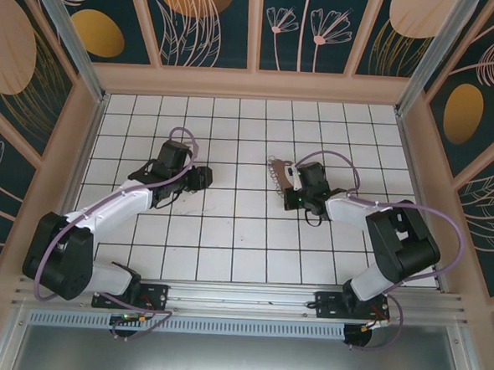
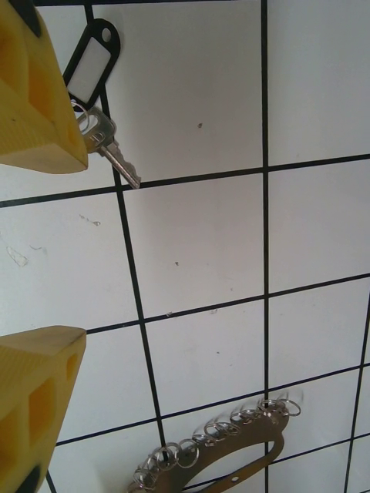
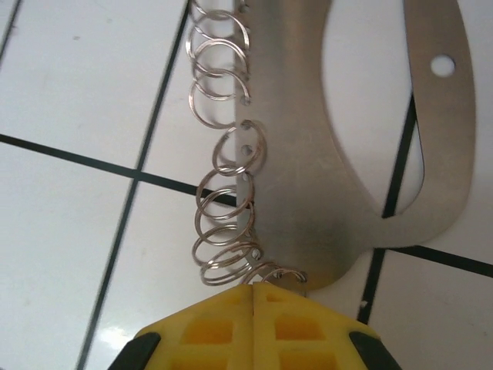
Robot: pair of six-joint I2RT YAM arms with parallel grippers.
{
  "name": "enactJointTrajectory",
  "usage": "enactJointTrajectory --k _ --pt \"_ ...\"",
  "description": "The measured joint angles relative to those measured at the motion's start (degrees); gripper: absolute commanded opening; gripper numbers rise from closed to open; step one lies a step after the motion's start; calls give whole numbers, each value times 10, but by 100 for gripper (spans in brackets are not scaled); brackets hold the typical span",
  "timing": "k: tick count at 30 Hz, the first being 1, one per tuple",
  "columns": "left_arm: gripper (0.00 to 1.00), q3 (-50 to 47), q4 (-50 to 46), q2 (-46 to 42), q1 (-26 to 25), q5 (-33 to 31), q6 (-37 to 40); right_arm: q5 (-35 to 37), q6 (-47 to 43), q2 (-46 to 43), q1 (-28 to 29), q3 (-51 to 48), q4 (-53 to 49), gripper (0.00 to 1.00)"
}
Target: Put the keys on the keyring
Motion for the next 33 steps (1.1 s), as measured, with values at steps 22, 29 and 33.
enactJointTrajectory --k 22,29,33 --pt "74 -16 19 -23 -38 44 3 17 56 -90 43 9 -54 54" --pt "73 -17 37 -23 -55 50 2 34 -6 73 -8 147 -79 50" --pt "73 -17 39 -29 -55 54 2 34 -26 143 -5 189 -101 45"
